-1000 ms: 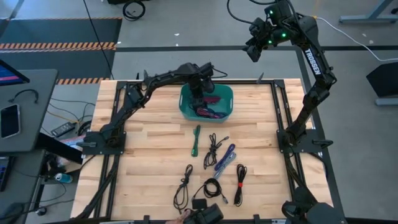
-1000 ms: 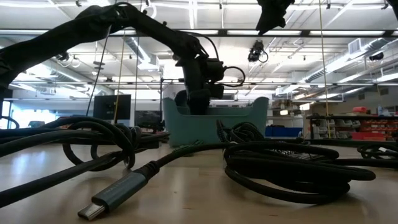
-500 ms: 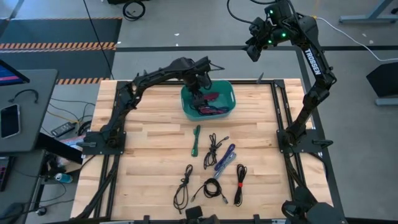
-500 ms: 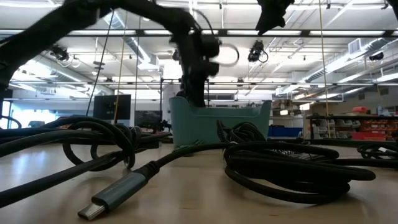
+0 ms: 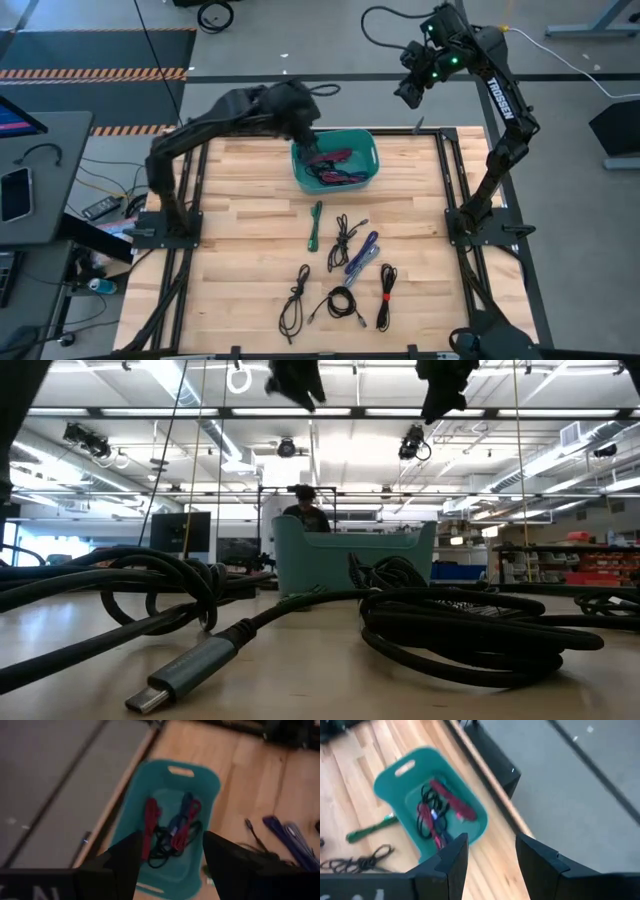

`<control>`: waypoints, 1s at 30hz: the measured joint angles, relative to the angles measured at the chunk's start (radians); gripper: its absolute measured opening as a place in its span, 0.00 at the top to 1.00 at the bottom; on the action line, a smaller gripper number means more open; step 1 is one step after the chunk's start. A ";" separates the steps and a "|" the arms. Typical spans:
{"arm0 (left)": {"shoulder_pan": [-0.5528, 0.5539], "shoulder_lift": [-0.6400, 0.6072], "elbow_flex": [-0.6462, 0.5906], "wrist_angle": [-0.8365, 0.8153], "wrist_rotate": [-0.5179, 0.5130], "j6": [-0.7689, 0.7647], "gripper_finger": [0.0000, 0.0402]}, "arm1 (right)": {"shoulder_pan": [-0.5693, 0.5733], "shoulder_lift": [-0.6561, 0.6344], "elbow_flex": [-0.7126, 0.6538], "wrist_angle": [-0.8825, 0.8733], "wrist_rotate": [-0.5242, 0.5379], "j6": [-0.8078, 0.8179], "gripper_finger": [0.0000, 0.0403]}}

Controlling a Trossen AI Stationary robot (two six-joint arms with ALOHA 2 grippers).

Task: Pick and place USB-C Cables
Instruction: Put the black charger cable into the light blue bin

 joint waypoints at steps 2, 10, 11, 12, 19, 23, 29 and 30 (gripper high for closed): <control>-0.037 -0.039 0.000 -0.004 -0.067 -0.020 0.46 | 0.000 0.000 -0.017 0.000 0.000 -0.002 0.58; -0.174 -0.135 0.000 -0.012 -0.139 -0.113 0.46 | 0.016 0.001 -0.072 0.108 -0.061 0.011 0.58; -0.187 -0.136 0.000 -0.026 -0.141 -0.112 0.46 | 0.024 0.001 -0.072 0.102 -0.093 0.012 0.58; -0.195 -0.136 0.000 -0.046 -0.145 -0.113 0.46 | 0.037 0.001 -0.072 0.095 -0.121 0.015 0.58; -0.205 -0.132 -0.001 -0.255 -0.301 -0.298 0.46 | 0.215 -0.016 -0.080 -0.005 -0.202 0.059 0.59; -0.205 -0.132 -0.001 -0.357 -0.419 -0.399 0.46 | 0.368 -0.023 -0.082 -0.012 -0.205 0.069 0.61; -0.205 -0.132 -0.001 -0.413 -0.477 -0.437 0.46 | 0.586 -0.023 -0.099 -0.012 -0.139 0.174 0.61; -0.205 -0.132 -0.001 -0.417 -0.478 -0.422 0.46 | 0.617 -0.023 -0.108 -0.012 -0.122 0.206 0.61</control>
